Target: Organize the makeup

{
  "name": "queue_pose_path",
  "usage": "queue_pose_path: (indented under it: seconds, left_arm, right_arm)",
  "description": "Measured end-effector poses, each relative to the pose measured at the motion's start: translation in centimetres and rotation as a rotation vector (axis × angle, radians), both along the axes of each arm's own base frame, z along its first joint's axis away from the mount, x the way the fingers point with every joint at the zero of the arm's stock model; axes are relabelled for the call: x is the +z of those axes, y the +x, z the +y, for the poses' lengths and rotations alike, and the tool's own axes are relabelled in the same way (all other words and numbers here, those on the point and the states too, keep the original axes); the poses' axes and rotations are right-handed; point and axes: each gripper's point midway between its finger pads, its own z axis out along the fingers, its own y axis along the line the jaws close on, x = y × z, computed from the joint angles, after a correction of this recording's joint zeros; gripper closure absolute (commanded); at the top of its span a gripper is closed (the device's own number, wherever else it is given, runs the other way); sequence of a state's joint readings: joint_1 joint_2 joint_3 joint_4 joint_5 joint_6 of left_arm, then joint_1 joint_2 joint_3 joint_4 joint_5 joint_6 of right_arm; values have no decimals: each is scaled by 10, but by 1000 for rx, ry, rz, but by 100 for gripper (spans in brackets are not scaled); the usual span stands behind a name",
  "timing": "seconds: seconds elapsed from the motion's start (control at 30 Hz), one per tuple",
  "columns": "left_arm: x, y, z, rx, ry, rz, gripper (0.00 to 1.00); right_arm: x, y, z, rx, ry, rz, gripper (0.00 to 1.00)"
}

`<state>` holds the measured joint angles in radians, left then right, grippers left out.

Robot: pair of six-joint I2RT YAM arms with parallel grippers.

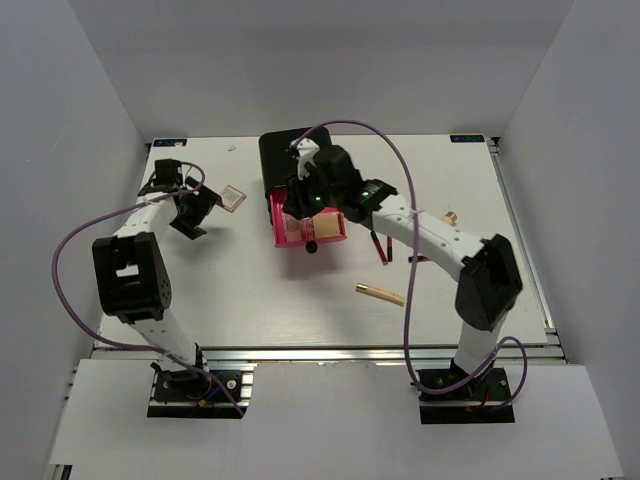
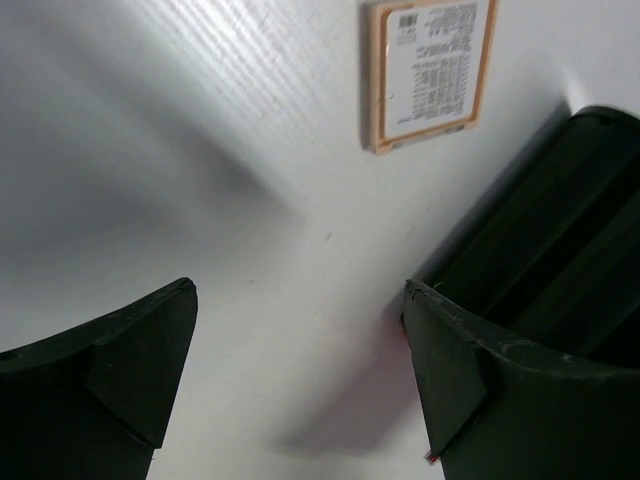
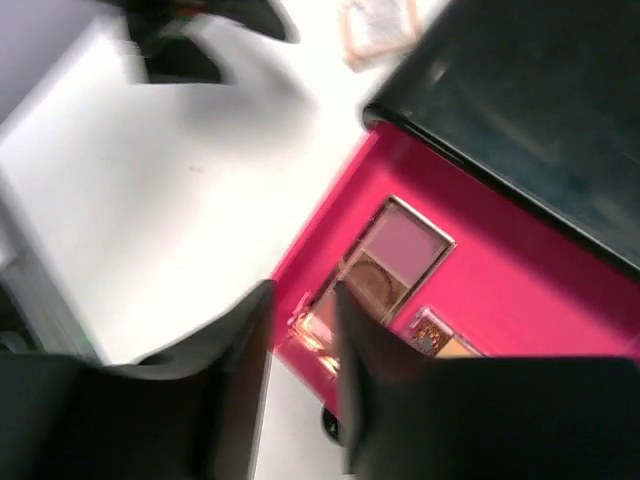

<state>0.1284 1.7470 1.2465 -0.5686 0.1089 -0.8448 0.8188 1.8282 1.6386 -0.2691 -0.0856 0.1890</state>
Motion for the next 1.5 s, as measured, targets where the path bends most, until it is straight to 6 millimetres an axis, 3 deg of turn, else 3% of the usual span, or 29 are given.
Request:
queue_pose_path:
  seconds: [0.07,0.13,0.23,0.3,0.37,0.47,0.6,0.7,1.0,1.5]
  left_arm:
    - [-1,12,-1,4,1,-2,8]
    - [-3,27,1,12,13,5,6]
    - [-5,58,1,15,42,19,3]
    - [-7,89,-2,13,67,11,2]
    - [-13,111,-7,8,91,25,2]
    - [-30,128,-13,0,119,75,2]
    - [-51,118,-25,-22,153,170,2]
    - [-55,108,-31,-32,170,215,2]
    - [-59,117,-43,-23,210,234,2]
    - [-69,93,-23,16,313,337,11]
  right_arm:
    - [20,-7,-10,91,86,-46,74]
    - [40,-9,-33,127,148,-98,73]
    - [77,6,-66,111,206,-204,70]
    - [93,18,-82,86,229,-255,69]
    - [94,25,-97,59,230,-270,67]
    - [74,28,-119,15,205,-242,67]
    - [42,27,-144,-35,166,-177,67]
    - [33,28,-155,-65,160,-153,67]
    - [40,22,-167,-99,190,-157,67]
    - [37,17,-183,-151,222,-132,67]
